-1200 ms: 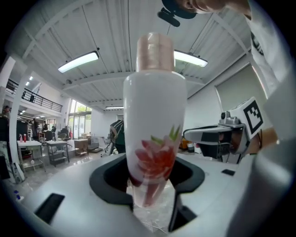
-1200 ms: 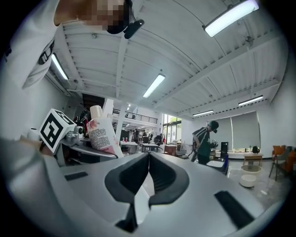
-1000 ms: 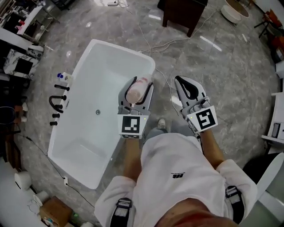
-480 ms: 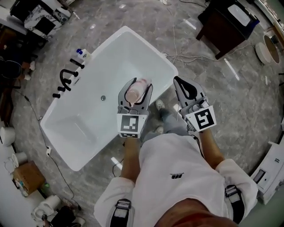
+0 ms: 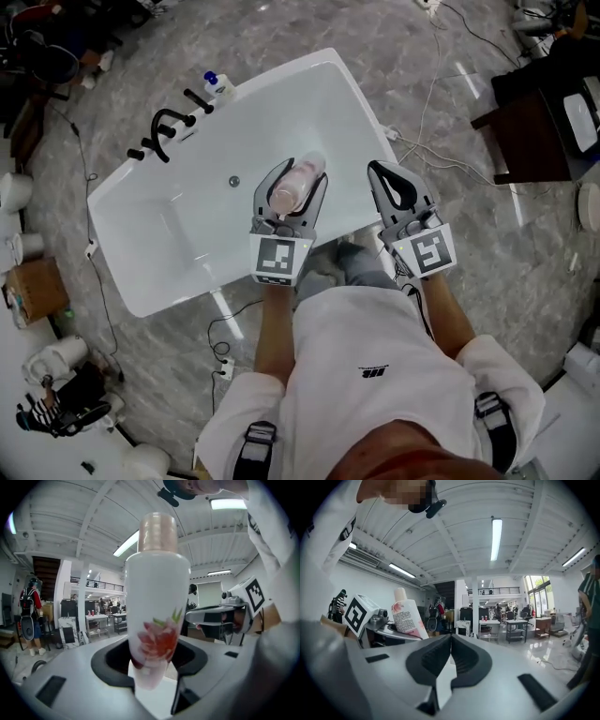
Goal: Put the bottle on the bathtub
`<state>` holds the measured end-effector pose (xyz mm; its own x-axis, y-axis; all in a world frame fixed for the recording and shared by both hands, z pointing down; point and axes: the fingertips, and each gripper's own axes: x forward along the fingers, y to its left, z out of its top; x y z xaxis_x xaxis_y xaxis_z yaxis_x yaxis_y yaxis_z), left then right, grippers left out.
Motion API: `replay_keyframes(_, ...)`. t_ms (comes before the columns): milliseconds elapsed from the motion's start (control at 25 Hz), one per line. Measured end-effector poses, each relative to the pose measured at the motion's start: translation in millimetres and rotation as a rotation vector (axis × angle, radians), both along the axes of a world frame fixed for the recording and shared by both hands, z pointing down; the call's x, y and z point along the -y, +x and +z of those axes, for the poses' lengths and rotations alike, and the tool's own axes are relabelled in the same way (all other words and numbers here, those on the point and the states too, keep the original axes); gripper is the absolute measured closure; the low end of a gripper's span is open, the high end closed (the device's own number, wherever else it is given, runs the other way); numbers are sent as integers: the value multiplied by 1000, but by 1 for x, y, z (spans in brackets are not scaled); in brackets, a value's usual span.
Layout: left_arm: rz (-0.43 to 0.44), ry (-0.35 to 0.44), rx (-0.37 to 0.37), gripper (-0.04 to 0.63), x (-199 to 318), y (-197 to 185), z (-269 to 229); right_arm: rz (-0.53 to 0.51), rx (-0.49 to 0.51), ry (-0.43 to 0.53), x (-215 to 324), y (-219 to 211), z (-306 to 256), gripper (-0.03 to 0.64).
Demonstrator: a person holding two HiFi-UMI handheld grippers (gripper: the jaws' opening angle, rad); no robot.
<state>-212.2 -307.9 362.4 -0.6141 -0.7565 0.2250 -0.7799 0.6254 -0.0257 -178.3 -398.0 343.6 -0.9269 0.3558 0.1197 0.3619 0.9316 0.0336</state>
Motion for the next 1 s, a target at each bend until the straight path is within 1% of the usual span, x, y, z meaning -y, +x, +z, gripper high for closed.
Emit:
replay_keyframes(200, -106, -19, -2, 368, -10, -49, 15, -99, -21, -26, -7, -56, 23, 621)
replay_keyframes(320, -149, -30, 2, 368, -20, -72, 24, -138, -37, -41, -18, -82, 36, 621)
replay_keyframes(440, -182, -32, 4, 368, -31, -94, 38, -166, -46, -27, -26, -105, 56, 621)
replay_keyframes(680, -212, -37, -6, 368, -55, -141, 80, -177, -47, 0, -48, -153, 89, 621)
replay_keyframes(1000, -223, -38, -22, 368, -73, -201, 154, -173, -25, 11, -71, -210, 146, 621)
